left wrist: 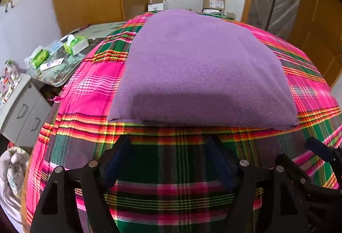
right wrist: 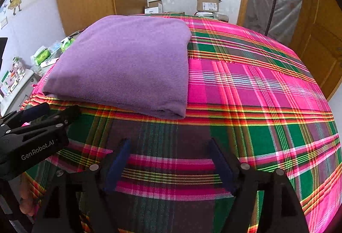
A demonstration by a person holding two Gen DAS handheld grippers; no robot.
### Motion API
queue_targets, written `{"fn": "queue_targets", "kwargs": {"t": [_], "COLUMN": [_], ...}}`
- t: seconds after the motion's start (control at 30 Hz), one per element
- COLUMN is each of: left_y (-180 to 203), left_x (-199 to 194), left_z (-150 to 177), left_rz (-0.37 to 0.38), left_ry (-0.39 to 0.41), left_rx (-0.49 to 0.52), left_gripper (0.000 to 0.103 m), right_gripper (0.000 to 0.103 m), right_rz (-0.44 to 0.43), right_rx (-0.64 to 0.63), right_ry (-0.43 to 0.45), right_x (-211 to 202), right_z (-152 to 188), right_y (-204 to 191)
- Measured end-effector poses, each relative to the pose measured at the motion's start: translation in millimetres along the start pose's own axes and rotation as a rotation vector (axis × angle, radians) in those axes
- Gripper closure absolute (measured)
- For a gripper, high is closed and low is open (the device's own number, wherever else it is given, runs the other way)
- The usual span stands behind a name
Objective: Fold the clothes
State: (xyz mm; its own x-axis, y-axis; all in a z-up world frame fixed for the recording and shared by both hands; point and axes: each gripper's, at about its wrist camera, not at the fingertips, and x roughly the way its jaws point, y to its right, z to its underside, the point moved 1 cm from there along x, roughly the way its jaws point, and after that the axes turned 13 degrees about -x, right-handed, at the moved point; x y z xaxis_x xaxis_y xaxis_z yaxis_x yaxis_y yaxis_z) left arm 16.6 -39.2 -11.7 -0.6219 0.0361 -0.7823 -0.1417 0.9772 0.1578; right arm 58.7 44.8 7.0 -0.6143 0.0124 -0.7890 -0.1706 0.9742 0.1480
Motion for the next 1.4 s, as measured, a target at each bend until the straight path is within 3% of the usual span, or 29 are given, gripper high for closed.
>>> {"fn": "queue_targets", "kwargs": {"t": [1.4], "left_y": [-0.9], "left_x": [-0.3], "left_z": [0.2], "left_rz": [0.003], "left_ry": [-0.002], "left_rx": [0.001], "left_gripper": [0.026], "right_gripper": [0.026], "right_rz": [-0.001], "right_rx": [-0.001], "right_ry": [0.001], "right_x": [-0.4], "right_z": [-0.6], "right_y": [-2.9]}}
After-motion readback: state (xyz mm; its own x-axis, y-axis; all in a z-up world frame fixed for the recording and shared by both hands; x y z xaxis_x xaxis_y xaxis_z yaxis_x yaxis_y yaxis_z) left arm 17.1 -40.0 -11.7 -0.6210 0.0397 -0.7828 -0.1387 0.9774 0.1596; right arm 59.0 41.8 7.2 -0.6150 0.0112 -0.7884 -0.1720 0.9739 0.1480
